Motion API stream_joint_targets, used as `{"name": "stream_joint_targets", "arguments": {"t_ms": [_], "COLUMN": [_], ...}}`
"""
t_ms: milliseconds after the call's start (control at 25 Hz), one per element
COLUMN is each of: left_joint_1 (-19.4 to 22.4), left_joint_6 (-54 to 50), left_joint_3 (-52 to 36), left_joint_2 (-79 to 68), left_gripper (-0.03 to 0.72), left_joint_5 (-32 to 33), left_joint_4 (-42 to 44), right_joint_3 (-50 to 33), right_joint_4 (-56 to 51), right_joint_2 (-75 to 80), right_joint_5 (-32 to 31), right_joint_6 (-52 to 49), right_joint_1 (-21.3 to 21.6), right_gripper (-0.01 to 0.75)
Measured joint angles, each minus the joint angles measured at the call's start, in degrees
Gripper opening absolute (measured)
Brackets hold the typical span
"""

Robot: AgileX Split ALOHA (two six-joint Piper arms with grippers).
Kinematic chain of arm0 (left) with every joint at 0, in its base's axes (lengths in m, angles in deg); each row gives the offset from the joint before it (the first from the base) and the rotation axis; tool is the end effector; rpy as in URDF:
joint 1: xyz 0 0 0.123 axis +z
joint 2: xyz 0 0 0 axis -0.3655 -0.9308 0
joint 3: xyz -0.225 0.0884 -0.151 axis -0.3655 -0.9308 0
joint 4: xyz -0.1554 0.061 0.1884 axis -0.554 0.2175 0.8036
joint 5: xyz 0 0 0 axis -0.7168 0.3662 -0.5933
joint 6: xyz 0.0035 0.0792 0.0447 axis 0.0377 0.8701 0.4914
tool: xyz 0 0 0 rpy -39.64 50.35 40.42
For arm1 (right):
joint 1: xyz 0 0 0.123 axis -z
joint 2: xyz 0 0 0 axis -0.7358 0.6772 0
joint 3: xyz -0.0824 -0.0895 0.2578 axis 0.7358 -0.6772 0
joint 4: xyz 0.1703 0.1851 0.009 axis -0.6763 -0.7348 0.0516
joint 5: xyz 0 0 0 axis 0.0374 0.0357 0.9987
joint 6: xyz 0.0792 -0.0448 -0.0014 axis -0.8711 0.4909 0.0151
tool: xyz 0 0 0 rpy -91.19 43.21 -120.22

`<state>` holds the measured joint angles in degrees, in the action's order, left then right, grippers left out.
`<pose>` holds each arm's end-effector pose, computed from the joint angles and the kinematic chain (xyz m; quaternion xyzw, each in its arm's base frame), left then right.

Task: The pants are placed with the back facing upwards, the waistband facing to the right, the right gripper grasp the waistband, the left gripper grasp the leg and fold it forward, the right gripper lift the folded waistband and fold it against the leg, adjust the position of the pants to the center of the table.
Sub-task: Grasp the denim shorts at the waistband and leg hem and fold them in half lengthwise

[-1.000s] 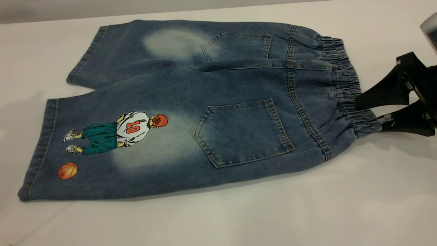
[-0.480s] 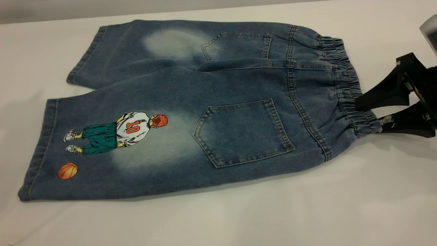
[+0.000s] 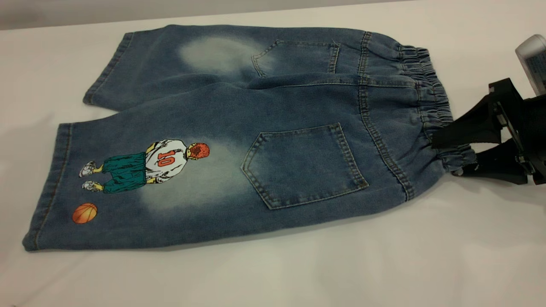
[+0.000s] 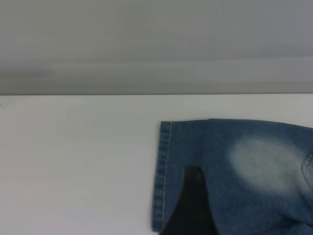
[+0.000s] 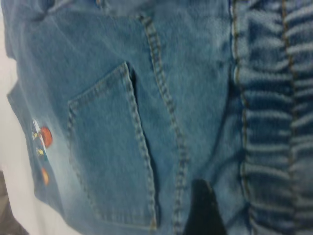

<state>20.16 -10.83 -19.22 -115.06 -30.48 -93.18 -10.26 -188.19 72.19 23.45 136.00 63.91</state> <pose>0.2932 -0.0118 0.3447 0.0026 0.8777 -0.0418 0.4773 0.2748 -0.0061 0.0163 0.1751 0.8732 0.4351 0.1322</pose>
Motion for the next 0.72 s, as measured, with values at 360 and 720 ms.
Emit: {"name": "stream_joint_targets", "arguments": {"t_ms": [360,720], "left_joint_1": [0.0,0.0], "left_joint_6": [0.0,0.0], "left_joint_3": [0.0,0.0], "left_joint_2": [0.0,0.0], "left_gripper": [0.546,0.546], "left_joint_5": [0.1,0.1], "left_joint_4": [0.0,0.0], "right_joint_3": [0.0,0.0], "right_joint_4": [-1.7,-1.7], "right_joint_2": [0.0,0.0], "right_joint_5": [-1.6,-1.9], "right_joint_6": [0.0,0.0], "right_joint_1": [0.0,0.0], "right_gripper": [0.418,0.123]}}
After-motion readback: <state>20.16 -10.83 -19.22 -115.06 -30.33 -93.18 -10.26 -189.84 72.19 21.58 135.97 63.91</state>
